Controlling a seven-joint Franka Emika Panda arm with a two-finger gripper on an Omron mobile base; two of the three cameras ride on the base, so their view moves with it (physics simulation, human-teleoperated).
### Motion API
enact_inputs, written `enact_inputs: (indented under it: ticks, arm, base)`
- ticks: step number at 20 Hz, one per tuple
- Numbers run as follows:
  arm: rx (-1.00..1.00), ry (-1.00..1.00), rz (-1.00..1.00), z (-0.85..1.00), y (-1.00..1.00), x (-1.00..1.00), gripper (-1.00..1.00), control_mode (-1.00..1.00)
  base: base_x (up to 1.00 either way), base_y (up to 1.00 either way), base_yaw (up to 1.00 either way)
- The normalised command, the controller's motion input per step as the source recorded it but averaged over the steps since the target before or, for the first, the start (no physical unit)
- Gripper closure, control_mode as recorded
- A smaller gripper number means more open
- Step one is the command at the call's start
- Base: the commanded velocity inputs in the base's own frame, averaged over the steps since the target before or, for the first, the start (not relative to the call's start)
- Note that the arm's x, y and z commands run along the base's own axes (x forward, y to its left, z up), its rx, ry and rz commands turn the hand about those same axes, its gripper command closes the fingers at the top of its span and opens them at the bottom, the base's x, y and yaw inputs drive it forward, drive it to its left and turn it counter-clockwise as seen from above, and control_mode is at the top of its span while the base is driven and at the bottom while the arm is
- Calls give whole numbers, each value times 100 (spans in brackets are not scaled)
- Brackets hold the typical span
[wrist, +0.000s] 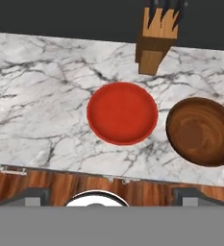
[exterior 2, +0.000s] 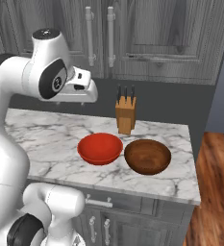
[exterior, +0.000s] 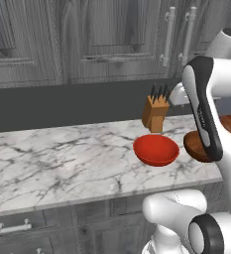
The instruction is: Open the cabinet. Pick the bowls from the counter and place them in the cabinet. Then close the cabinet.
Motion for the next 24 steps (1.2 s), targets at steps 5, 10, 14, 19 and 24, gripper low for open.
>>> enact_inputs:
  ticks: [5,10,14,19,24]
  arm:
    - [-7,-12,0,29,-39,0,-100,-100]
    - [-5,-11,0,49,-43,3,-100,-100]
    - [-2,-3,0,38,-31,20,-100,-100]
    - [0,4,3,30,-8,52,-100,-100]
    - [0,1,6,37,-7,62,-100,-100]
  base:
    - [0,0,0]
    - [0,0,0]
    - [0,0,0]
    - [0,0,0]
    - [0,0,0]
